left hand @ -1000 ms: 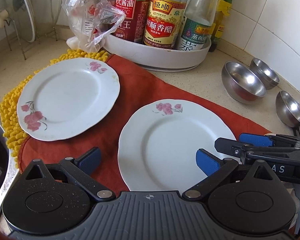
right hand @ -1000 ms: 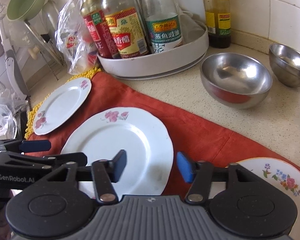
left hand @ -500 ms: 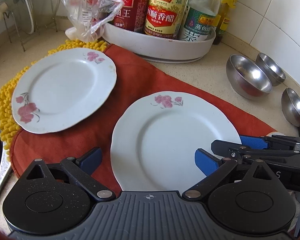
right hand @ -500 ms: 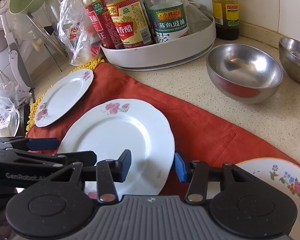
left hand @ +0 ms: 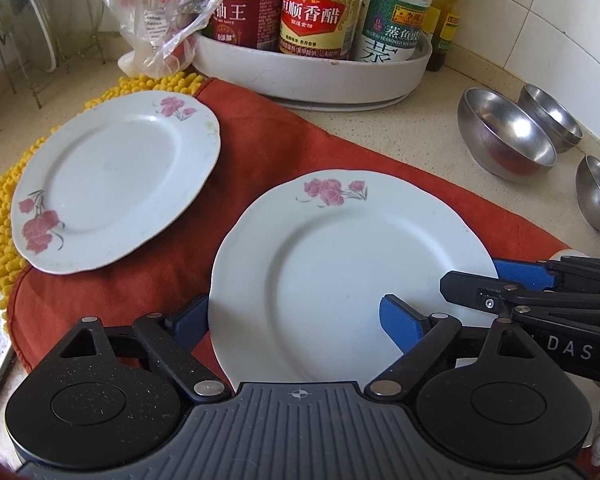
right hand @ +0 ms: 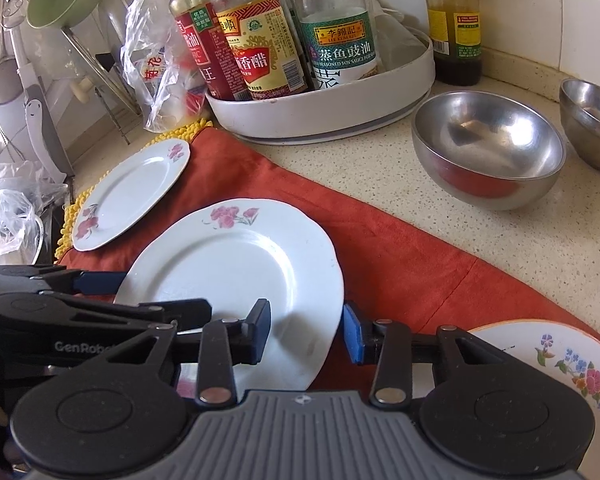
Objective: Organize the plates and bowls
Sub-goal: 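Grasp the rim of the large pink-flower plate with the right gripper and tilt it up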
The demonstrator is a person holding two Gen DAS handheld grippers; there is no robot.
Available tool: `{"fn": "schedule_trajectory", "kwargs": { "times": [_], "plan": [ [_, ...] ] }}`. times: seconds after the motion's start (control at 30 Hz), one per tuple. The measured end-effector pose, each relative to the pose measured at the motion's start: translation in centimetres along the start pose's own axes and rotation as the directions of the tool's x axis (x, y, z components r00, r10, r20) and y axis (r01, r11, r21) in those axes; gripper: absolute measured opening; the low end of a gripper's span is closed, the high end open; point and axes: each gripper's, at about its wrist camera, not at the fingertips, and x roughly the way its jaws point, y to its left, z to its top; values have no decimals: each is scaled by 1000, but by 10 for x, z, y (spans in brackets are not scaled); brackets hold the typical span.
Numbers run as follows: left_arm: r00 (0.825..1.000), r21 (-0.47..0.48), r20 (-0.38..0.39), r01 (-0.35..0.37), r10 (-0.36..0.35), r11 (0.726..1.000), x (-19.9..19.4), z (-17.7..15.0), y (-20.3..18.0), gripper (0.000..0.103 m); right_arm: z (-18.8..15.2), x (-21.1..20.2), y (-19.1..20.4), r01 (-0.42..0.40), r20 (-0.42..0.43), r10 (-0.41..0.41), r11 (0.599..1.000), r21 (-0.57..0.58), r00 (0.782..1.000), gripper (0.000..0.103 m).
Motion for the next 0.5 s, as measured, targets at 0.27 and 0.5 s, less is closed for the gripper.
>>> {"fn": "schedule_trajectory", "kwargs": {
  "times": [0.27,0.5],
  "plan": [
    [1000,9,5,-10,10,1000,1,2,-3,92,0,-1,4,36,-3,-36,999,25,999,37],
    [1000,18,10,-9,8,1000,-4,2,-3,91,0,-6,4,43,5,-44,997,63,999,37]
  ]
}}
